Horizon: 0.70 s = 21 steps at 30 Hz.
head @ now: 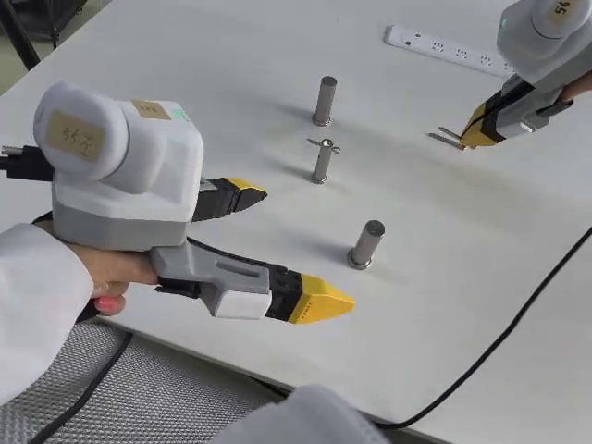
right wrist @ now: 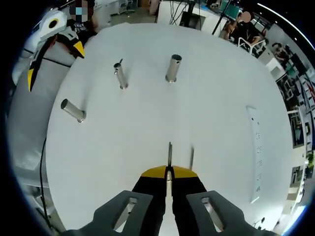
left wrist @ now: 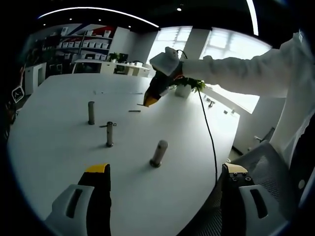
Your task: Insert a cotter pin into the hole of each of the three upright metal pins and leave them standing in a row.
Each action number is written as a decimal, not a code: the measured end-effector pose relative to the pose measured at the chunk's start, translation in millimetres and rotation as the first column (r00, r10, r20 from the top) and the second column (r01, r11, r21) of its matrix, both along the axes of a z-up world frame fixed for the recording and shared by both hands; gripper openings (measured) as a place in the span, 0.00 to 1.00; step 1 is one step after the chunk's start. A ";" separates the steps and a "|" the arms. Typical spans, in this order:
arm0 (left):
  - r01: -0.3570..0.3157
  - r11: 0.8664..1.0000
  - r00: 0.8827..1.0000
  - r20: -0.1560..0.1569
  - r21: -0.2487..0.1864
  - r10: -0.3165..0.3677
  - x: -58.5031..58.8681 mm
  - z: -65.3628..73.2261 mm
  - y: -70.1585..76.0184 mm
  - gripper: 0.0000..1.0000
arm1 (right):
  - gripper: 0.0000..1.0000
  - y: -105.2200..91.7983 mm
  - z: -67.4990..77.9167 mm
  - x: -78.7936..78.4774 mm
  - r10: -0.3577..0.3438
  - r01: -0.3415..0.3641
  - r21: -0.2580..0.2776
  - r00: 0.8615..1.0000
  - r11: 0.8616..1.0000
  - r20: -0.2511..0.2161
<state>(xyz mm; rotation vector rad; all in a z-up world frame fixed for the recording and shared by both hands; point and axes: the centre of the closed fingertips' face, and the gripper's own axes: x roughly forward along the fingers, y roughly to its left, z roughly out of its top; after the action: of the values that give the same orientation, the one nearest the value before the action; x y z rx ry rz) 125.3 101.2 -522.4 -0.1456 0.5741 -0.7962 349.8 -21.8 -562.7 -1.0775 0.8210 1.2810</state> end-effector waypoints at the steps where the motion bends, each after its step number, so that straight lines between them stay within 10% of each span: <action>1: 0.000 1.000 1.000 0.001 -0.001 0.000 0.2 0.4 -0.2 0.93 | 0.00 0.4 2.8 -2.4 0.006 -0.006 0.007 1.000 1.000 0.005; 21: 0.027 0.995 1.000 0.012 -0.092 -0.026 24.3 20.5 -23.1 0.79 | 0.00 14.8 42.6 -97.7 0.119 -0.128 0.138 0.990 0.982 0.073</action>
<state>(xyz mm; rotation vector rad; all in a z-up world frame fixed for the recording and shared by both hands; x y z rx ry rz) 149.6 78.1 -501.9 -0.2185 0.5304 -0.8488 252.1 -7.0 -520.1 -1.0625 0.6122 1.3800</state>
